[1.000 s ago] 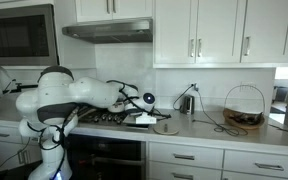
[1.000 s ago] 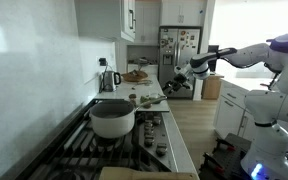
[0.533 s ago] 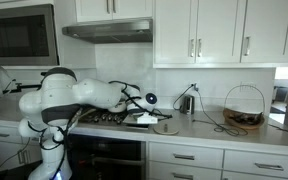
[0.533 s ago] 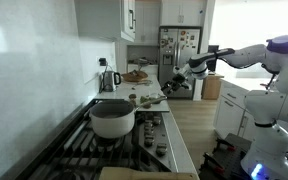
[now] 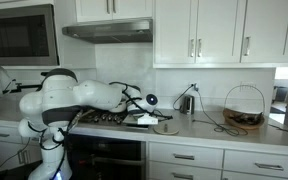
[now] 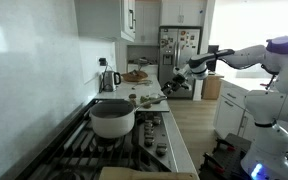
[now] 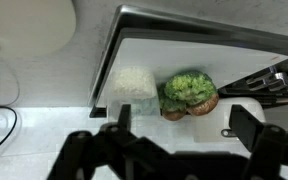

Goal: Pour the contents of the cup into the pot

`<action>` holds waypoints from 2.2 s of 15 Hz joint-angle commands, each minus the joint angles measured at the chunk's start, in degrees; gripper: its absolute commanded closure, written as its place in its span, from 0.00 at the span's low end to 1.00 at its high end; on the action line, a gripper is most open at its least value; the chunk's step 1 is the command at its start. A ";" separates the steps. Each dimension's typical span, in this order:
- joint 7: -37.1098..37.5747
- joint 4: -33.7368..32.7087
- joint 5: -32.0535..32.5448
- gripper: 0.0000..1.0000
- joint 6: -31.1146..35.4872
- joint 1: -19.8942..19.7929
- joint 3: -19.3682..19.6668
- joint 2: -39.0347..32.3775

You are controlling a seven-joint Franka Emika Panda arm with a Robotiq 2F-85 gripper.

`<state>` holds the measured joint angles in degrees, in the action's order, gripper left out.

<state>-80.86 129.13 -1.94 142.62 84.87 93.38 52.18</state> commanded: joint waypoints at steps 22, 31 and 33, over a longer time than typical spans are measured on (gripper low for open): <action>2.16 -16.83 10.66 0.00 -4.49 17.91 7.38 6.37; 6.05 -16.35 10.61 0.00 -5.00 18.66 7.29 6.55; 7.17 -16.00 10.82 0.00 -4.76 18.76 7.29 6.13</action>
<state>-76.72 113.83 7.31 139.00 102.86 100.93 58.69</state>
